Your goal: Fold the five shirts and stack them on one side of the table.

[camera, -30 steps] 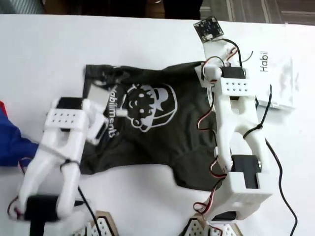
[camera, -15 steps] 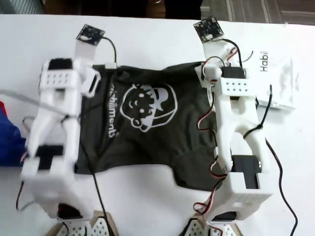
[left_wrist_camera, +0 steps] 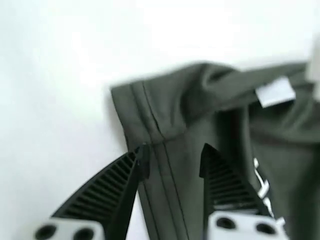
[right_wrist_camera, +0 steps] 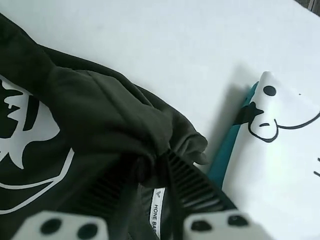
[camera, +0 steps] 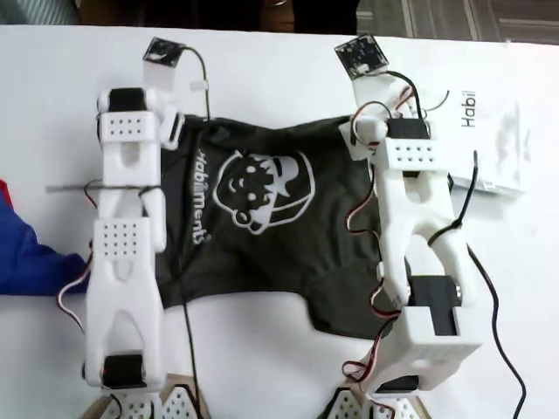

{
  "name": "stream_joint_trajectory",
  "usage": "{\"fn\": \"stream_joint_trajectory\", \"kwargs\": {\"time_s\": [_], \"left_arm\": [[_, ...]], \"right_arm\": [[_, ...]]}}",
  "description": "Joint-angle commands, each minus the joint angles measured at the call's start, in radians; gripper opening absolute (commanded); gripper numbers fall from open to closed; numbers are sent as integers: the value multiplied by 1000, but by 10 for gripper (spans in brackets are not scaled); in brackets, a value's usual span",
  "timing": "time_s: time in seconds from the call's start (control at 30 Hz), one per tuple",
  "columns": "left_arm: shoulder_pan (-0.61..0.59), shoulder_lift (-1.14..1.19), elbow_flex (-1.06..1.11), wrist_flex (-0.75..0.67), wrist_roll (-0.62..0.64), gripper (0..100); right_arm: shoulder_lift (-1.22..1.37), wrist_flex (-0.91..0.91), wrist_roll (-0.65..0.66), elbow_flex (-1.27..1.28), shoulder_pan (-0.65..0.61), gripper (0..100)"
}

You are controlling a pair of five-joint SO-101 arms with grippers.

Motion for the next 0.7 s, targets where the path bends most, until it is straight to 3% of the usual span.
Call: {"fn": "stream_joint_trajectory", "kwargs": {"time_s": [0.0, 0.67], "left_arm": [[8, 15, -94, -17, 5, 213], [5, 8, 108, -149, 6, 215]], "right_arm": [[-65, 4, 0, -52, -10, 19], [-73, 2, 0, -52, -4, 19]]}}
